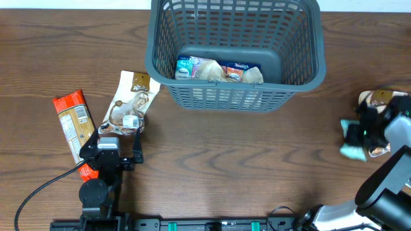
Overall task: Pack container
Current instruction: 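Carry the teal wipes packet into the grey basket and release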
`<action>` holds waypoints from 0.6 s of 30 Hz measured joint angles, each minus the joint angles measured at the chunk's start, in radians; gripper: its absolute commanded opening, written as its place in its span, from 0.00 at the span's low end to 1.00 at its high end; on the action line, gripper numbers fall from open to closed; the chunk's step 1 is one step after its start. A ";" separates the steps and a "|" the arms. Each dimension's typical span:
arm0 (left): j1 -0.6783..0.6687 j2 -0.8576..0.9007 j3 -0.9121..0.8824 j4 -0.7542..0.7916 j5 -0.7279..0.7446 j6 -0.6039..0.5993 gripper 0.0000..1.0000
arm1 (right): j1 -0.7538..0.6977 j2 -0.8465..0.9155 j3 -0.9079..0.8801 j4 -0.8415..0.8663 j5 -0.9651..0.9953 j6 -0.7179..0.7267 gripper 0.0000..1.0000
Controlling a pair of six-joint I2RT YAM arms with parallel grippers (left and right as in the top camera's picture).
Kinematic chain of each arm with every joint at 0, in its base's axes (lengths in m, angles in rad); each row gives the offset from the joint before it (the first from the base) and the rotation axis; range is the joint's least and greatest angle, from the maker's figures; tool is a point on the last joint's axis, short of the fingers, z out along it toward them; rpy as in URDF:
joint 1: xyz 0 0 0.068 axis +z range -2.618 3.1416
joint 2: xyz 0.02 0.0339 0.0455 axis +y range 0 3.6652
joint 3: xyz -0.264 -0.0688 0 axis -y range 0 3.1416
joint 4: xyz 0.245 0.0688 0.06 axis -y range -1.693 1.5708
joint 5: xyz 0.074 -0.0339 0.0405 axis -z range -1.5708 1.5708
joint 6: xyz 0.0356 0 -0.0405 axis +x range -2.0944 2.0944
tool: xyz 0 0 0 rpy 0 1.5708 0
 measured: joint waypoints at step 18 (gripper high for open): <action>0.000 0.000 0.000 0.000 0.000 0.000 0.99 | 0.397 -0.032 0.964 -0.370 -0.240 0.039 0.01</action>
